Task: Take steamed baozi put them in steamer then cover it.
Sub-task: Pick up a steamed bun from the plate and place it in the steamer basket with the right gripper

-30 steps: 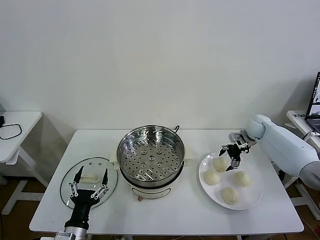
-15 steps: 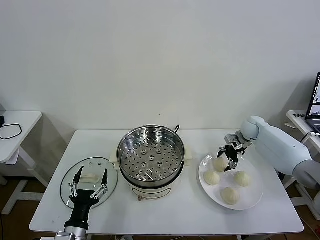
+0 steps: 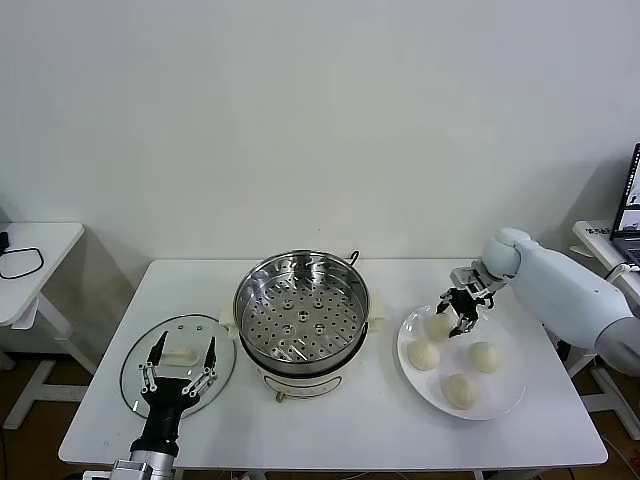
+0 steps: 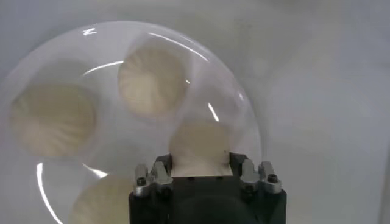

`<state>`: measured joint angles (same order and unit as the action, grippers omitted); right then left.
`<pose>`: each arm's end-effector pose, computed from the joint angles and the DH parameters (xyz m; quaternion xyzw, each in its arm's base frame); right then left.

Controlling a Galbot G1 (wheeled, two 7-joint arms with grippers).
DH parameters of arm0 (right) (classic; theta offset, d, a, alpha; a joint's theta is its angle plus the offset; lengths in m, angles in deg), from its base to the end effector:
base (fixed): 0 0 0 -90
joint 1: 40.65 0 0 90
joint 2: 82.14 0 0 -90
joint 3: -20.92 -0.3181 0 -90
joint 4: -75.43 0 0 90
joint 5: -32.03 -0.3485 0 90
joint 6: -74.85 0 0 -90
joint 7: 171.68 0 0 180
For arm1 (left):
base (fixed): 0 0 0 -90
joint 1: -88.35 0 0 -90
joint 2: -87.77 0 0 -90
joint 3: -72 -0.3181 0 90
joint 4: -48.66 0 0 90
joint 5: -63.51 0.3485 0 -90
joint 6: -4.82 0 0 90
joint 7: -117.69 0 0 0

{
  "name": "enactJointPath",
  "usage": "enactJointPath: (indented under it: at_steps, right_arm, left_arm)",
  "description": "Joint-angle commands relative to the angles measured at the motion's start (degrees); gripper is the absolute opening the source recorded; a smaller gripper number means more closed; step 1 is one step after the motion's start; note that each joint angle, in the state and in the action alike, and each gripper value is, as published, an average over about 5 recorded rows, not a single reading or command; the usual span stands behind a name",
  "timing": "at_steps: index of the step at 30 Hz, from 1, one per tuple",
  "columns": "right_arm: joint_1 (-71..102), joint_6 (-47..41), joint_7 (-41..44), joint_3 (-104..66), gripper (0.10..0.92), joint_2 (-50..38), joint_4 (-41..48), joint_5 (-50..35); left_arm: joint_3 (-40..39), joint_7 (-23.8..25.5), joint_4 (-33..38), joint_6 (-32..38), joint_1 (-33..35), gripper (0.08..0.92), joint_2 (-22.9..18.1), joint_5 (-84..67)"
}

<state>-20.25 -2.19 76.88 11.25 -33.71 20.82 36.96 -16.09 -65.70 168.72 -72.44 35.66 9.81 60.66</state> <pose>0.5554 -0.1355 -0.1556 0.5920 -0.4647 0.5848 0.3026 0.1560 0.0398 -0.2927 0.0211 0.9964 0.0651 0.0505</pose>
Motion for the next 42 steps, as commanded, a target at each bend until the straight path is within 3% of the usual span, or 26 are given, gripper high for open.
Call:
enactJointPath:
  at_steps: [1, 9, 17, 27, 42]
  right_arm:
    - [-15.4, 6.7, 0.2, 8.0, 0.645, -1.2, -11.5, -1.6]
    - [-29.5, 14.3, -1.8, 15.1, 0.645, 7.7, -18.2, -3.5]
    - [-27.9, 21.6, -3.3, 15.0, 0.645, 17.8, -18.0, 1.6]
    - [-17.4, 26.8, -6.2, 12.5, 0.645, 25.7, -11.3, 12.4]
    - [-10.7, 29.0, -9.7, 10.3, 0.645, 32.5, -1.1, 20.6]
  left_arm:
    - [-0.1, 0.0, 0.1, -0.1, -0.1, 0.823, 0.0, 0.0]
    - [-0.3, 0.0, 0.5, 0.0, -0.2, 0.823, 0.2, 0.0]
    - [-0.3, 0.0, 1.3, 0.2, -0.2, 0.823, 0.4, -0.1]
    - [-0.3, -0.1, 1.1, 0.6, -0.1, 0.823, 0.2, -0.1]
    - [-0.1, -0.1, 0.7, 1.1, -0.1, 0.823, 0.2, -0.1]
